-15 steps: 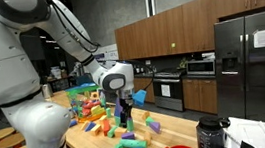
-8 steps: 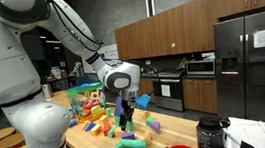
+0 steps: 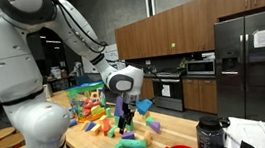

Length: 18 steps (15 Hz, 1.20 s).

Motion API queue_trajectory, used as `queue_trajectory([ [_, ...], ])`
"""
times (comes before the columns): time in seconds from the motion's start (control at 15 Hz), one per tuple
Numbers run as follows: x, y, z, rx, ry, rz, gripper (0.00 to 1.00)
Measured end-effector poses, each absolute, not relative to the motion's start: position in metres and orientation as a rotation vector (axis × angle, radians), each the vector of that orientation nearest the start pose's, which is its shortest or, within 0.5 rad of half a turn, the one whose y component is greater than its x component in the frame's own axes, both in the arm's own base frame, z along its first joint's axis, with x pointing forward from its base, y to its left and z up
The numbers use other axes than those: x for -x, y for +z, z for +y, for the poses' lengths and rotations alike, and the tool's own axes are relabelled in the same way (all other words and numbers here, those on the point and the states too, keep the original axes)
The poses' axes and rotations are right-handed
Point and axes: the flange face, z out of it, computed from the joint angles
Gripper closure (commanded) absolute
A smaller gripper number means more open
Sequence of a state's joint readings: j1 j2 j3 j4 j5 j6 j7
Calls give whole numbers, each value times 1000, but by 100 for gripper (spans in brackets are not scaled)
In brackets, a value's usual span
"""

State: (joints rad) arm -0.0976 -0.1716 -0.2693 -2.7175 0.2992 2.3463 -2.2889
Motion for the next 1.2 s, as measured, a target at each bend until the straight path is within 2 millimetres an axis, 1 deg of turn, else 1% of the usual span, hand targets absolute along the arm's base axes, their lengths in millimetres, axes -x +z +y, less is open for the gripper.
queue_trajectory([
  [0.33,-361,252,-131,-2268,271,2545,0],
  [0.6,-366,246,-135,-2297,282,2523,0],
  [0.73,-367,247,-142,-2319,320,2487,0],
  [1.0,-367,246,-163,-2372,386,2413,0],
  [1.2,-361,235,-174,-2408,401,2386,0],
])
